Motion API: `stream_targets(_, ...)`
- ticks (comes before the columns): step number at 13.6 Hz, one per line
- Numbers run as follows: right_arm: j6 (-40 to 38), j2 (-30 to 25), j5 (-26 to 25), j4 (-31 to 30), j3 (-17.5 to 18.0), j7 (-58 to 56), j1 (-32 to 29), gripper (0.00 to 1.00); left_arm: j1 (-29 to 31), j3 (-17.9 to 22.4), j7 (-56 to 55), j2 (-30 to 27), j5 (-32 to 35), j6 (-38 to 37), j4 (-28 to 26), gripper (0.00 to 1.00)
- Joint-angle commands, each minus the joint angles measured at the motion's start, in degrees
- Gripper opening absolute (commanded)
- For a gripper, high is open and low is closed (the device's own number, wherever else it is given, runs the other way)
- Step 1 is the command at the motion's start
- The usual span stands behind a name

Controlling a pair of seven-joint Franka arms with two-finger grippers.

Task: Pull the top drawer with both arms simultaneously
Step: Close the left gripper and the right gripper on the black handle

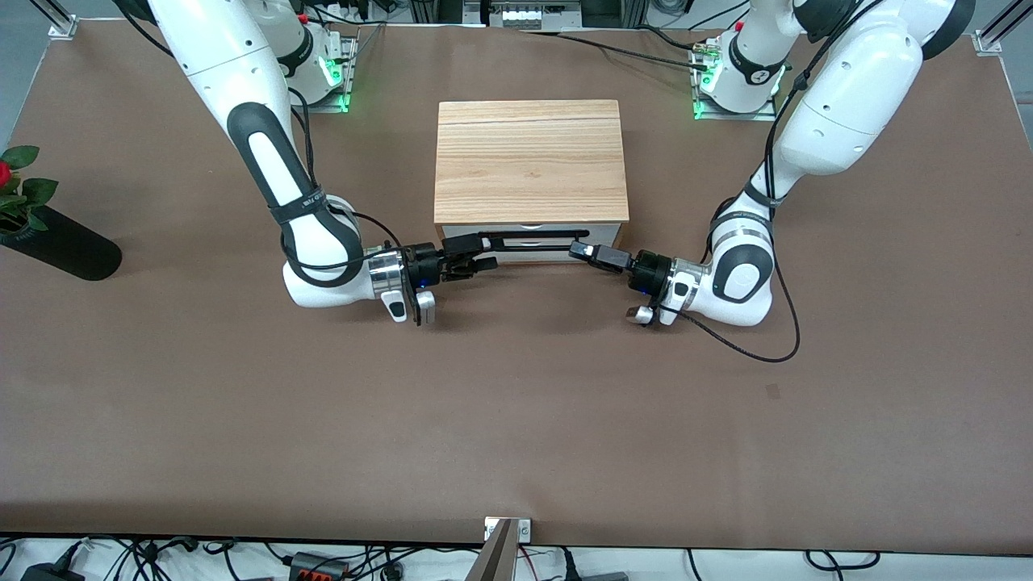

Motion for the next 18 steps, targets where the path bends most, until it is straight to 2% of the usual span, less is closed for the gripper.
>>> stream_targets(1,-1.2,1.05,1.41,-0.63,0.07,-6.54,-0.04,0.91,-0.62,0.15,-0.02,-0.45,-1.65,-0.53,-0.44,0.54)
stream_targets(2,-1.82,1.05,1.5,-0.63,0.16,-6.55,0.31,0.81,-0.62,0.15,0.16,-0.45,-1.65,-0.53,-0.7,0.5)
stream_targets(3,-1.83,1.13,1.93,-0.72,0.68,-6.55,0.83,0.69,-0.62,0.15,0.33,-0.45,-1.56,-0.53,-0.79,0.49)
stream_targets(5,-3.22,1.05,3.6,-2.47,0.87,-6.72,0.84,0.58,-0.62,0.15,0.42,-0.45,-1.65,-0.53,-1.06,0.45)
stream_targets(7,-5.42,1.22,3.96,-3.09,0.87,-7.68,0.58,0.42,-0.7,0.15,0.51,-0.45,-1.56,-0.53,-1.23,0.44)
stream_targets(9,-5.61,1.22,3.87,-3.27,0.87,-7.69,-0.04,0.32,-0.71,0.15,1.99,-0.45,-1.56,-0.44,-1.58,0.37)
stream_targets(10,-5.61,1.31,3.96,-3.27,0.87,-7.69,-0.39,0.23,-0.71,0.15,2.61,-0.45,-1.56,-0.44,-1.84,0.36)
stream_targets(15,-5.52,1.58,4.05,-3.27,0.87,-7.6,-1.36,0.04,-0.71,0.15,3.32,-0.45,-1.56,-0.44,-1.85,0.23)
stream_targets(18,-5.52,1.66,4.05,-3.18,0.87,-7.6,-1.44,0.03,-0.71,0.15,3.32,-0.45,-1.56,-0.27,-1.15,0.23)
